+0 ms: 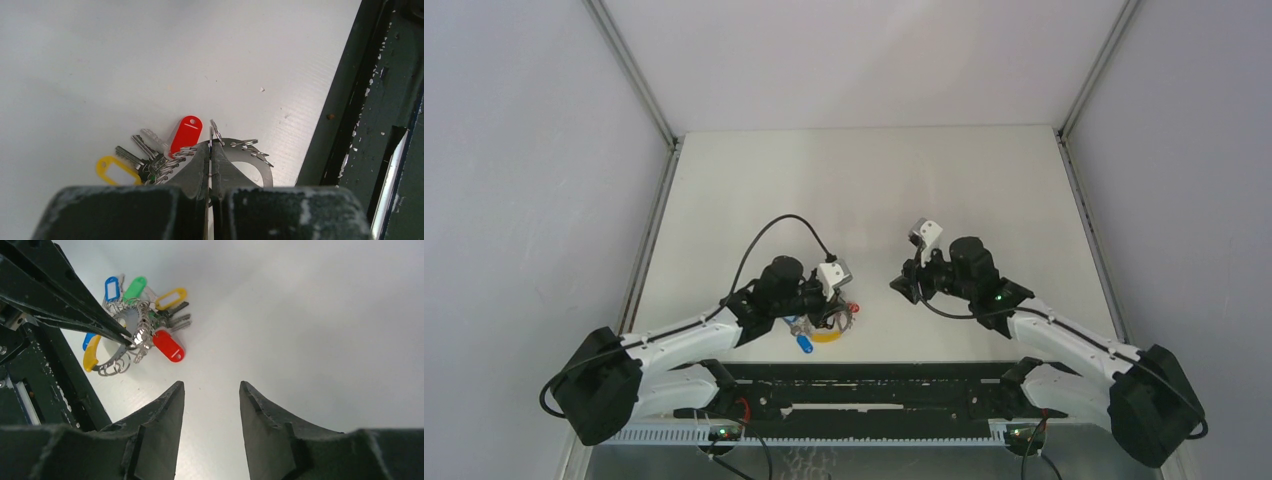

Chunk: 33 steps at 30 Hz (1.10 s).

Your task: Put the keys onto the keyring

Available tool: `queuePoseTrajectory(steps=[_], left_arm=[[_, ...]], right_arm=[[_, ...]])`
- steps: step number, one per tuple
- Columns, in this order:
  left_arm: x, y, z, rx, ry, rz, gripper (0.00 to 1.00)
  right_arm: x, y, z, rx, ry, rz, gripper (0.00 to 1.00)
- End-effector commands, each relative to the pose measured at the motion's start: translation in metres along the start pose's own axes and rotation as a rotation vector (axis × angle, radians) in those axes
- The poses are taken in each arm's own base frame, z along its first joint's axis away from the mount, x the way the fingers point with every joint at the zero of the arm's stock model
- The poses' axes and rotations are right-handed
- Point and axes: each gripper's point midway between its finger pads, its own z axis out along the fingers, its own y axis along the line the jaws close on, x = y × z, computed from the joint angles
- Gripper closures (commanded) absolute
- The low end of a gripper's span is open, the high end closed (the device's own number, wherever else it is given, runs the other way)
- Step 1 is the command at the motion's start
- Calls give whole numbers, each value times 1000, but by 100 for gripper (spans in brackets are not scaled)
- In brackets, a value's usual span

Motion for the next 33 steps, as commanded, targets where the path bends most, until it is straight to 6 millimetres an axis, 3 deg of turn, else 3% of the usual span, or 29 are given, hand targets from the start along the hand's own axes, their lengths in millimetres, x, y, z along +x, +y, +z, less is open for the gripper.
queuePoseTrajectory(steps=[1, 9, 14, 24, 33], left_arm=[[-37, 1, 0, -1, -63, 29, 100], [-40, 4, -1, -37, -9, -4, 100], [-36, 8, 2, -83, 67, -13, 100], [-40, -13, 4, 48, 50, 46, 100], [-37, -15, 5, 70, 81, 56, 100]], right_arm=[[13, -2, -16, 45, 31, 54, 55], [7, 39, -14, -212, -100, -102, 53], [8, 35, -5, -241, -110, -132, 53], [-9, 76, 10, -524, -211, -306, 54], [-16, 86, 32, -613, -203, -366, 59]])
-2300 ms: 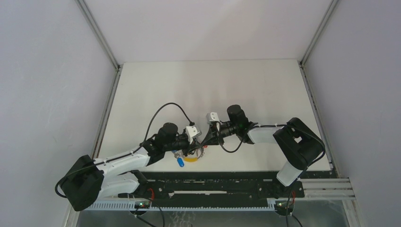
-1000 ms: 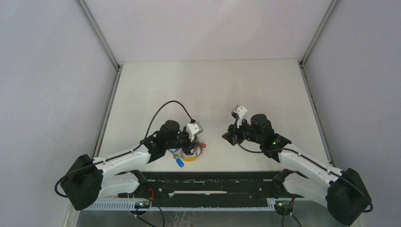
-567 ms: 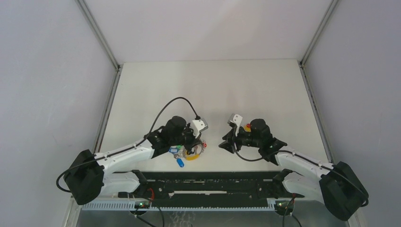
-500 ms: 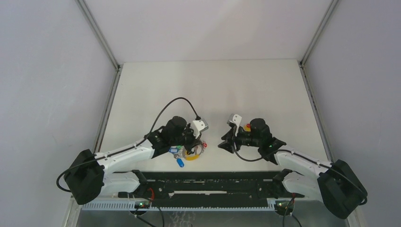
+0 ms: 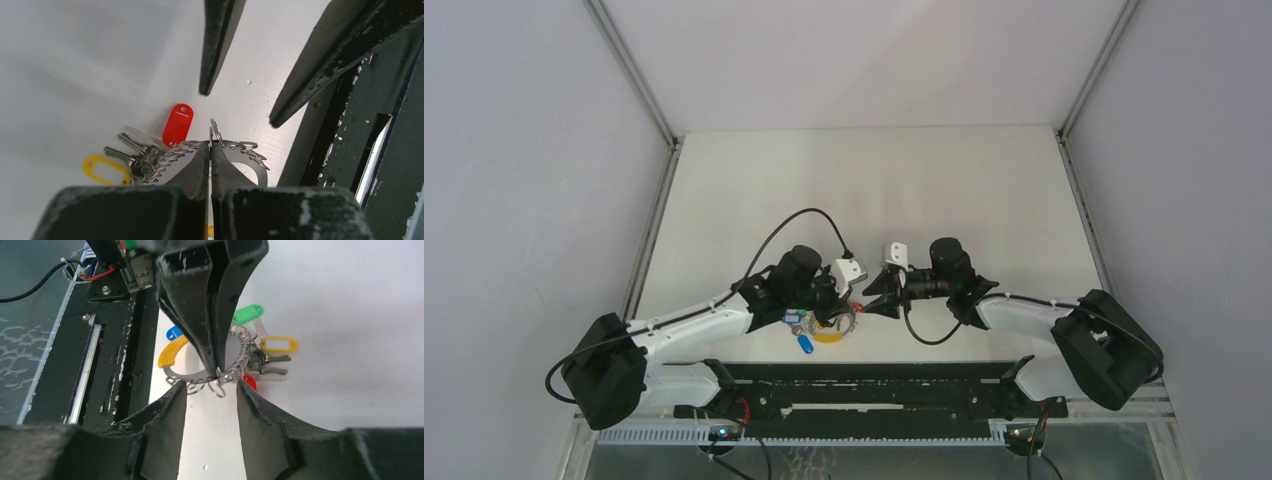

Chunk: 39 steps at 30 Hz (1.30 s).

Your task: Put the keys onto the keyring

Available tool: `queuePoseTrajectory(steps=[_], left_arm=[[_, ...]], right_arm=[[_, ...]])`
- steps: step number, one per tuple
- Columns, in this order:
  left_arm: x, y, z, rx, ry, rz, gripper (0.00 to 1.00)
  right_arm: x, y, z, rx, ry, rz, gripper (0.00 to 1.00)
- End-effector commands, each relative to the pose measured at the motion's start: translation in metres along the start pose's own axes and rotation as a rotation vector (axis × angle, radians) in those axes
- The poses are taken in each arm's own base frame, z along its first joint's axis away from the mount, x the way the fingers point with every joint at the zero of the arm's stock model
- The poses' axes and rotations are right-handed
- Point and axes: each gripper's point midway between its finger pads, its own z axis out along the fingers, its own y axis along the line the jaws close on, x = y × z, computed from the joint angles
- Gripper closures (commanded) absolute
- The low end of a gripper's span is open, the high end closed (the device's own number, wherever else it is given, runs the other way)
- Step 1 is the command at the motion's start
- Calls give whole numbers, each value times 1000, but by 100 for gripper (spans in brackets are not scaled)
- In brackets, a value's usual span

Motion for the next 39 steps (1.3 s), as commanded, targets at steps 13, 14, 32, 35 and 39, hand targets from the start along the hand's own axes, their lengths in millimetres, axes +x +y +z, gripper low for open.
queuePoseTrajectory(steps=[13, 14, 32, 35, 39], left_arm=[[-30, -10, -2, 66, -72, 61, 100], [-31, -11, -3, 69, -73, 61, 100], [-31, -11, -3, 68, -92, 71, 100], [-30, -11, -3, 68, -92, 71, 100], [-30, -12, -2, 72, -95, 72, 100]], right_arm=[[-14, -5, 28, -130, -43, -99, 73], [-13, -5, 29, -133, -40, -96, 74], [-1, -6, 33, -159, -16, -71, 89], [1, -7, 32, -162, -5, -67, 90], [1, -6, 33, -169, -7, -68, 95]])
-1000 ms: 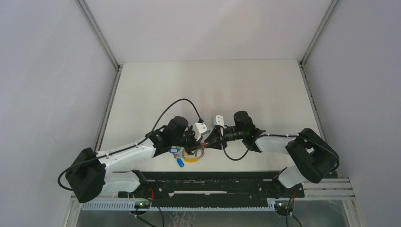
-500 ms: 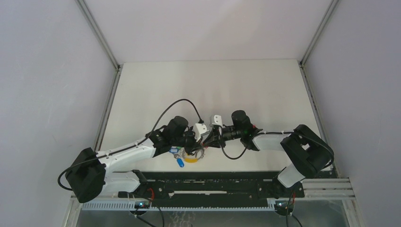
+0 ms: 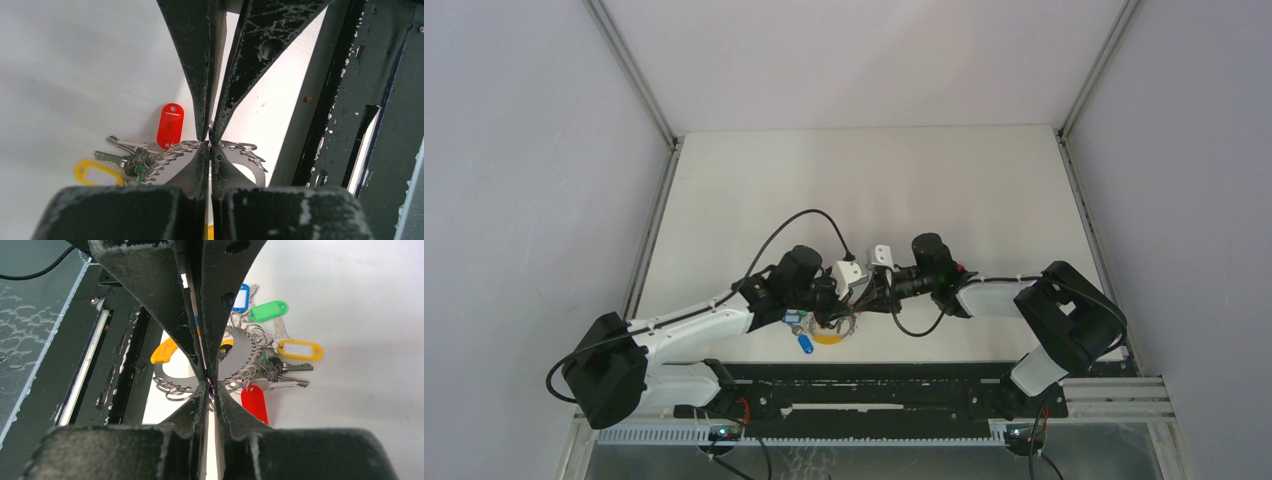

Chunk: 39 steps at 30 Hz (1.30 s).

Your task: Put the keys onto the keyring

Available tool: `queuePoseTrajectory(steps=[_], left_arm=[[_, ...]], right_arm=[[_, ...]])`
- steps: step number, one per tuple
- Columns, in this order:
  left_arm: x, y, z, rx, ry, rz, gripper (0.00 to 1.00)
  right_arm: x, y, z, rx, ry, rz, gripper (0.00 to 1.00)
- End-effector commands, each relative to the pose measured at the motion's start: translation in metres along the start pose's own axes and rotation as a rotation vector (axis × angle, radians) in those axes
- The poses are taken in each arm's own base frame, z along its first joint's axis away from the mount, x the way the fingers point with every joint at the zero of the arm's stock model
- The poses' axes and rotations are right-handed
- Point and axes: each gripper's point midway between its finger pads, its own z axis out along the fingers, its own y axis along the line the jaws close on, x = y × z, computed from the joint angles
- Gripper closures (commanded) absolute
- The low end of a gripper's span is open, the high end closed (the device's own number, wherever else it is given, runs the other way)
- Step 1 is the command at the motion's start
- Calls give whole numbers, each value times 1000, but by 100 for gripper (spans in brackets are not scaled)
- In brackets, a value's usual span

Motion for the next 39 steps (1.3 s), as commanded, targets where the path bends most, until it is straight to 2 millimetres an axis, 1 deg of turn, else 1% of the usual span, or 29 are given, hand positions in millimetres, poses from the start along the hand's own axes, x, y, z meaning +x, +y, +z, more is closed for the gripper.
queuePoseTrajectory(steps=[1, 5, 8, 12, 18, 22, 25, 29, 34, 39], left_arm=[[-31, -3, -3, 15, -102, 61, 100], [-30, 0, -5, -14, -138, 56, 99], [-28, 1, -7, -34, -175, 54, 93], [-26, 5, -8, -63, -205, 46, 83], [-24, 9, -10, -95, -270, 12, 76], [-21, 14, -18, -134, -351, -27, 72], [-23, 17, -24, -162, -407, -32, 70], [-29, 23, -29, -200, -469, -29, 64], [-36, 29, -36, -225, -542, -26, 61], [-38, 28, -41, -206, -585, -13, 60]], right_arm=[[-16, -4, 3, -23, -30, -64, 99], [-23, -6, -1, -37, -59, -48, 100], [-31, -6, -6, -28, -85, -53, 100], [-35, -6, -9, -20, -98, -58, 100], [-42, -7, -14, -9, -153, -42, 100], [-43, -7, -14, -10, -158, -42, 100], [-42, -7, -13, -15, -162, -40, 100], [-40, -7, -12, -23, -162, -35, 100], [-39, -4, -11, -37, -160, -37, 100], [-34, -4, -10, -45, -153, -37, 100]])
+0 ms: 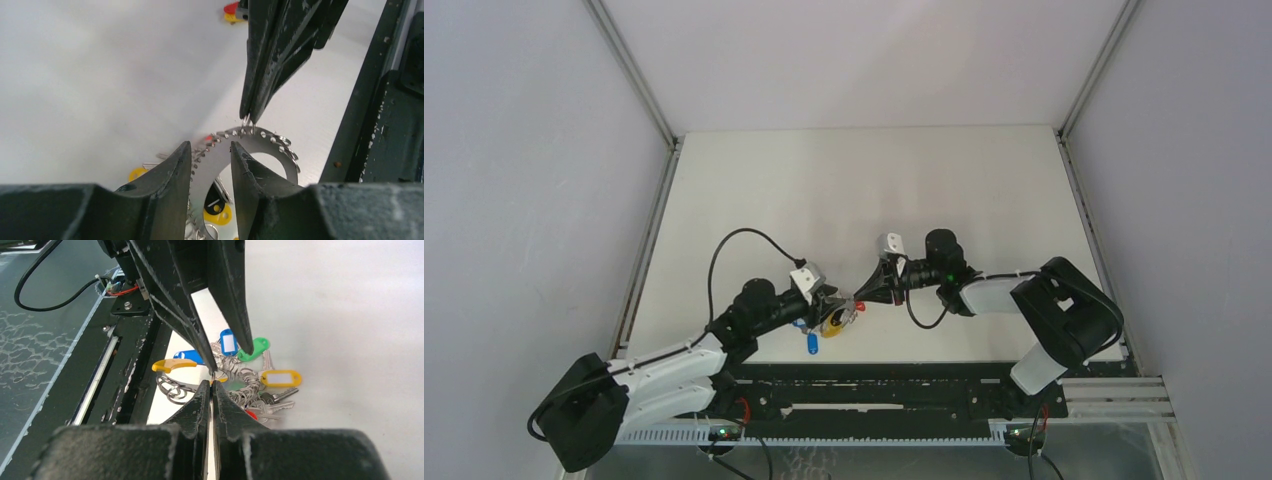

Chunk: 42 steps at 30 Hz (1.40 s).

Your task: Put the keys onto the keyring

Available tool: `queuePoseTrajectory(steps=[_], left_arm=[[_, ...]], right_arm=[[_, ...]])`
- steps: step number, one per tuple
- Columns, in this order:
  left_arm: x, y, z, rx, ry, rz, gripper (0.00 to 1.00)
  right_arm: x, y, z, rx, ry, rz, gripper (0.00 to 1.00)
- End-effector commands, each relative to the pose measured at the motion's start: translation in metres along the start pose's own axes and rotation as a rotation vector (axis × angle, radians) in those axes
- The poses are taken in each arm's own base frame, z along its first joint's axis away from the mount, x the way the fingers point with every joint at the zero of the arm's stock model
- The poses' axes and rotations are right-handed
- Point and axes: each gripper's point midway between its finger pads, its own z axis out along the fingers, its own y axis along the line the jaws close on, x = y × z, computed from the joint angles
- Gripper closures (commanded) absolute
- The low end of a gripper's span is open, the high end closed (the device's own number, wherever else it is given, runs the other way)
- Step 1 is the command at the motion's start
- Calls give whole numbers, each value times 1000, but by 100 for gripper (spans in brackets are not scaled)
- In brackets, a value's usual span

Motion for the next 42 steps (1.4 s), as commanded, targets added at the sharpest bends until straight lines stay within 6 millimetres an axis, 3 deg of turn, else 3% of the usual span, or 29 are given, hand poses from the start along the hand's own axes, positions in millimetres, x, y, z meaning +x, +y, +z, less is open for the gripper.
queuePoseTrajectory(steps=[1, 19, 42], left_arm=[[-29, 0, -1, 15, -134, 14, 60], [-7, -10, 8, 99, -50, -10, 60], [-20, -11, 20, 148, -64, 17, 61]], right_arm=[[-3, 3, 2, -35, -17, -33, 100], [8, -4, -1, -32, -10, -9, 100], [8, 4, 1, -94, -16, -3, 100]])
